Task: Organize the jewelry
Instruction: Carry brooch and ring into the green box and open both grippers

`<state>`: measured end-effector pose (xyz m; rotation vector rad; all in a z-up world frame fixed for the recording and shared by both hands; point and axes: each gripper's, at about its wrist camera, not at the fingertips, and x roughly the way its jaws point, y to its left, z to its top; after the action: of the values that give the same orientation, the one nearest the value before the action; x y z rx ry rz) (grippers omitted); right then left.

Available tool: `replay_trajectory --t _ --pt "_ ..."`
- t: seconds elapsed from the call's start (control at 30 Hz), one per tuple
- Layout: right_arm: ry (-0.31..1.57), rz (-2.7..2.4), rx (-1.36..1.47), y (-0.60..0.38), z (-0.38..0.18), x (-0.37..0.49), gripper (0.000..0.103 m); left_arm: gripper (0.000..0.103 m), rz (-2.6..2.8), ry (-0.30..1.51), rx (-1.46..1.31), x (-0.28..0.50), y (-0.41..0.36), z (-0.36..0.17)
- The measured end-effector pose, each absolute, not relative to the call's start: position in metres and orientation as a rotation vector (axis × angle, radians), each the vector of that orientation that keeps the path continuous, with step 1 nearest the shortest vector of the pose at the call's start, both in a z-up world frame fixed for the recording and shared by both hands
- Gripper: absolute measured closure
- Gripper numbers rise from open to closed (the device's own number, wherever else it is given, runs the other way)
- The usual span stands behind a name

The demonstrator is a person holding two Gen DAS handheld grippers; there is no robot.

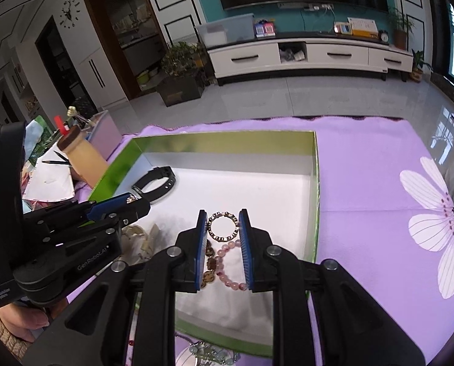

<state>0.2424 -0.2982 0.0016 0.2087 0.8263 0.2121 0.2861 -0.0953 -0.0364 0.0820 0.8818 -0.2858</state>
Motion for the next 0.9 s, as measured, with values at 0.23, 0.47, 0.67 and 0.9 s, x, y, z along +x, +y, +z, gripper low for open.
replay_trajectory --t 0.23,0.47,0.67,0.9 --pt "0.87 0.189 0.2 -0.298 -0.012 0.257 0.082 0.082 -0.273 0.918 0.098 0.299 -0.103 -0.046" --pt "0.886 0.184 0.173 -0.294 -0.016 0.263 0.082 0.082 -0.266 0.943 0.108 0.303 -0.105 -0.055" --pt "0.896 0.175 0.172 -0.293 -0.016 0.267 0.081 0.082 -0.26 0.955 0.11 0.306 -0.105 -0.058" --pt "0.876 0.165 0.197 -0.3 -0.011 0.263 0.075 0.05 -0.249 0.937 0.075 0.304 -0.096 -0.051"
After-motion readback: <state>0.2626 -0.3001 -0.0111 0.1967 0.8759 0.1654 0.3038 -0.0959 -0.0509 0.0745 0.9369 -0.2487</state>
